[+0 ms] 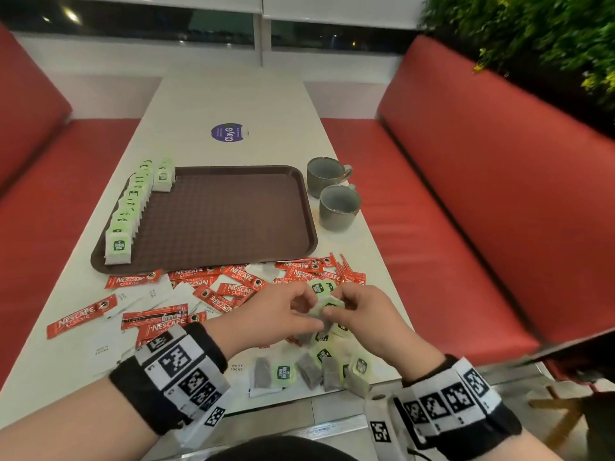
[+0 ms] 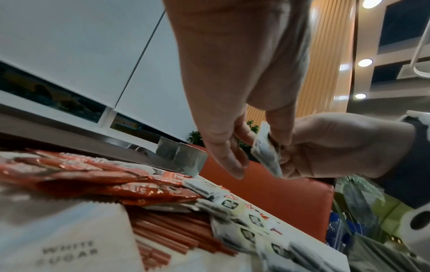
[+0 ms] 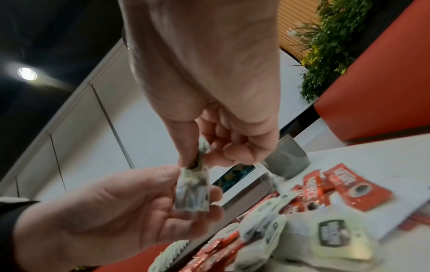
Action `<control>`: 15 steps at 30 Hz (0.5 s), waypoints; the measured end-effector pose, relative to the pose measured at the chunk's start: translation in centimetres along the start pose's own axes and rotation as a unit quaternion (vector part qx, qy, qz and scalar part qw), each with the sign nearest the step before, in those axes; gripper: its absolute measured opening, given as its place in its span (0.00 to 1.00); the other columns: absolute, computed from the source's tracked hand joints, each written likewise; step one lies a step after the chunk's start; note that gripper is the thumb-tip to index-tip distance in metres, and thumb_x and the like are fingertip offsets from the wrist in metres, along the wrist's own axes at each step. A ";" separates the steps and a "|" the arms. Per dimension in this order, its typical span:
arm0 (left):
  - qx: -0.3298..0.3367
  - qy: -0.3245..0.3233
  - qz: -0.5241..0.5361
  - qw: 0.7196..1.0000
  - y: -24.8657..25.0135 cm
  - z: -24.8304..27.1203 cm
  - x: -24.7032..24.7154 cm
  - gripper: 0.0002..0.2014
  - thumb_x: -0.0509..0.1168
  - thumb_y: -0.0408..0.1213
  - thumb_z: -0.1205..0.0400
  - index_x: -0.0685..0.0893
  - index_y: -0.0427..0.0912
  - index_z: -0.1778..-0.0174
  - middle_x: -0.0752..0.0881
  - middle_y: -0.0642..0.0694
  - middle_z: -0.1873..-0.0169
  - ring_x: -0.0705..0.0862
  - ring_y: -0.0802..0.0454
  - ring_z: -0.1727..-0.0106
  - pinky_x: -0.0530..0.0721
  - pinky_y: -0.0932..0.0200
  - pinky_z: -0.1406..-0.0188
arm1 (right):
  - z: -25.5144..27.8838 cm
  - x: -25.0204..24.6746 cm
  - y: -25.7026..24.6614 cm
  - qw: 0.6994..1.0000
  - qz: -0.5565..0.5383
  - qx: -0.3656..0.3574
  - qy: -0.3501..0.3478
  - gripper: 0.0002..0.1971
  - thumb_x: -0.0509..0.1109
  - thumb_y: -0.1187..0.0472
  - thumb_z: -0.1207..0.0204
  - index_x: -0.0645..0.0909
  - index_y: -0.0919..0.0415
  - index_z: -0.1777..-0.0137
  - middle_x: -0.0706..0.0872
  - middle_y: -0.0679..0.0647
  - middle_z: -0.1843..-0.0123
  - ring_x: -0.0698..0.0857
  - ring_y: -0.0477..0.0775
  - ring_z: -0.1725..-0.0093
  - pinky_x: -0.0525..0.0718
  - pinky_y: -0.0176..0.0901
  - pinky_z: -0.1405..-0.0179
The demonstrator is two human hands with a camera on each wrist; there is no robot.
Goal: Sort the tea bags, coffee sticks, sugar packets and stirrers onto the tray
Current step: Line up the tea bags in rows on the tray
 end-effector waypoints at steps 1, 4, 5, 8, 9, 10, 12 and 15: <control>0.003 -0.006 0.023 1.000 0.2 0.0 0.2 0.09 0.74 0.45 0.26 0.81 0.50 0.55 0.87 0.52 0.57 0.86 0.54 0.54 0.86 0.54 0.49 | 0.2 0.2 -0.7 1.000 -0.025 -0.011 -0.002 0.12 0.76 0.65 0.28 0.79 0.52 0.69 0.74 0.43 0.75 0.69 0.38 0.75 0.66 0.29 0.73; -0.027 -0.043 0.200 0.979 -0.1 0.4 1.1 0.09 0.70 0.33 0.21 0.79 0.33 0.51 0.89 0.34 0.55 0.90 0.38 0.53 0.88 0.42 0.49 | 0.8 -0.1 -1.3 0.998 -0.057 -0.028 0.015 0.09 0.77 0.62 0.28 0.81 0.48 0.61 0.80 0.44 0.67 0.75 0.41 0.70 0.73 0.29 0.67; -0.045 -0.048 0.249 0.966 -0.5 0.6 1.1 0.08 0.68 0.30 0.20 0.77 0.30 0.50 0.88 0.32 0.54 0.90 0.37 0.53 0.89 0.43 0.50 | 1.2 -0.6 -1.0 0.998 -0.031 -0.035 0.030 0.09 0.77 0.60 0.29 0.80 0.47 0.58 0.82 0.44 0.63 0.77 0.41 0.68 0.74 0.29 0.65; -0.093 -0.026 0.335 0.937 -1.9 1.2 0.4 0.07 0.60 0.23 0.18 0.76 0.32 0.45 0.87 0.33 0.54 0.89 0.41 0.55 0.90 0.53 0.56 | 3.3 -1.4 0.5 0.984 0.147 -0.096 0.039 0.12 0.77 0.51 0.30 0.80 0.48 0.49 0.81 0.41 0.55 0.78 0.42 0.59 0.76 0.31 0.56; -0.105 -0.015 0.347 0.932 -2.5 1.3 0.0 0.08 0.58 0.23 0.17 0.75 0.32 0.43 0.87 0.33 0.53 0.89 0.42 0.56 0.90 0.54 0.58 | 4.3 -1.0 1.1 0.972 0.200 -0.123 0.025 0.15 0.75 0.47 0.31 0.81 0.50 0.48 0.82 0.42 0.54 0.79 0.44 0.56 0.76 0.35 0.55; -0.115 -0.004 0.354 0.928 -2.9 1.3 -0.3 0.09 0.56 0.23 0.16 0.75 0.33 0.42 0.87 0.33 0.52 0.89 0.43 0.57 0.90 0.54 0.59 | 5.3 -0.4 1.9 0.959 0.243 -0.149 0.006 0.18 0.72 0.41 0.33 0.82 0.51 0.49 0.82 0.43 0.54 0.80 0.46 0.56 0.76 0.37 0.55; -0.130 0.015 0.363 0.923 -3.5 1.3 -0.8 0.10 0.55 0.23 0.16 0.75 0.37 0.41 0.87 0.32 0.52 0.89 0.44 0.59 0.90 0.52 0.58 | 6.6 0.8 3.9 0.933 0.315 -0.170 -0.022 0.24 0.67 0.33 0.38 0.80 0.48 0.50 0.83 0.42 0.55 0.81 0.46 0.57 0.77 0.37 0.59; -0.140 0.027 0.374 0.917 -3.6 1.2 -1.0 0.12 0.55 0.23 0.16 0.75 0.41 0.40 0.85 0.32 0.52 0.88 0.44 0.60 0.90 0.50 0.56 | 7.3 2.0 5.9 0.905 0.385 -0.179 -0.027 0.25 0.62 0.28 0.43 0.76 0.43 0.52 0.81 0.38 0.55 0.81 0.44 0.57 0.78 0.36 0.63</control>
Point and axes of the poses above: each hand's wrist, its own z-axis away from the middle knuckle, its own x-axis out of the palm, y = z × x, the point moved 10 cm from there along -z, towards the middle knuckle
